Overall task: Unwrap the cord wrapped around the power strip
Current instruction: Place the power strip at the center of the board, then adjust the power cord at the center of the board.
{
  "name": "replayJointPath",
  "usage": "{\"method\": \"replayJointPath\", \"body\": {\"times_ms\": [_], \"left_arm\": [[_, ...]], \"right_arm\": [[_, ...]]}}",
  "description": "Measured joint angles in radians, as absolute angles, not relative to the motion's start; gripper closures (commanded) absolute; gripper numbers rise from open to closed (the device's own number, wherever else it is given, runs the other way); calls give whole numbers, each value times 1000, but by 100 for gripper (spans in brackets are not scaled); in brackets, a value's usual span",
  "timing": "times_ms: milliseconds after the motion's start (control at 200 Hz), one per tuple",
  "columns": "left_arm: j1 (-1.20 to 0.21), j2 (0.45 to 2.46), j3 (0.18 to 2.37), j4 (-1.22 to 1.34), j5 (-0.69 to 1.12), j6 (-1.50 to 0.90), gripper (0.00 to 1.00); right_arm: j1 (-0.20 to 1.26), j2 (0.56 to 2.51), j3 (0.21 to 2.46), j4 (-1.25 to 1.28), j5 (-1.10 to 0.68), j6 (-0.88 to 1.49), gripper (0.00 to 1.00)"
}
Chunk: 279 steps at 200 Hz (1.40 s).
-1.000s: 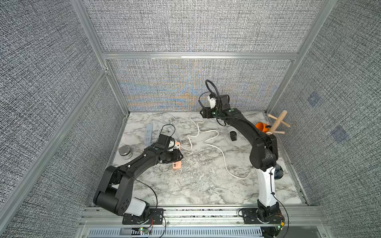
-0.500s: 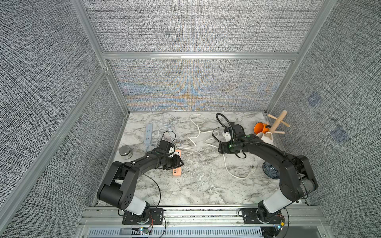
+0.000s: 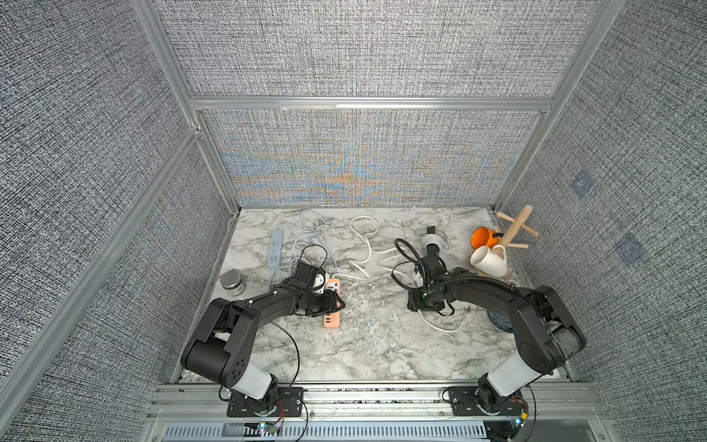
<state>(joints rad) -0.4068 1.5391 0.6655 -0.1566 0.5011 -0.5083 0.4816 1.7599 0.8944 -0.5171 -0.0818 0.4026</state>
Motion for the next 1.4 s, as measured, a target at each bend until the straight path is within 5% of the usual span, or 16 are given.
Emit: {"method": "replayJointPath", "body": {"times_ms": [360, 596, 761, 911, 1116, 1396], "left_arm": [[-407, 1548, 680, -170, 500, -505, 36], [-409, 1513, 684, -221, 470, -501, 23], [-408, 1479, 698, -286, 436, -496, 16], [-408, 1448, 704, -321, 423, -488, 16], [-408, 1428, 722, -358, 402, -467, 19], [-408, 1420, 751, -418, 326, -435, 28]], "right_arm": [[513, 1712, 835, -625, -28, 459, 41], [554, 1715, 827, -619, -10, 462, 79], [592, 1751, 885, -597, -112, 469, 90], [632, 1776, 995, -483, -250, 501, 100], [686, 1887, 1155, -226, -396, 624, 100], [728, 2035, 1258, -117, -349, 697, 100]]}}
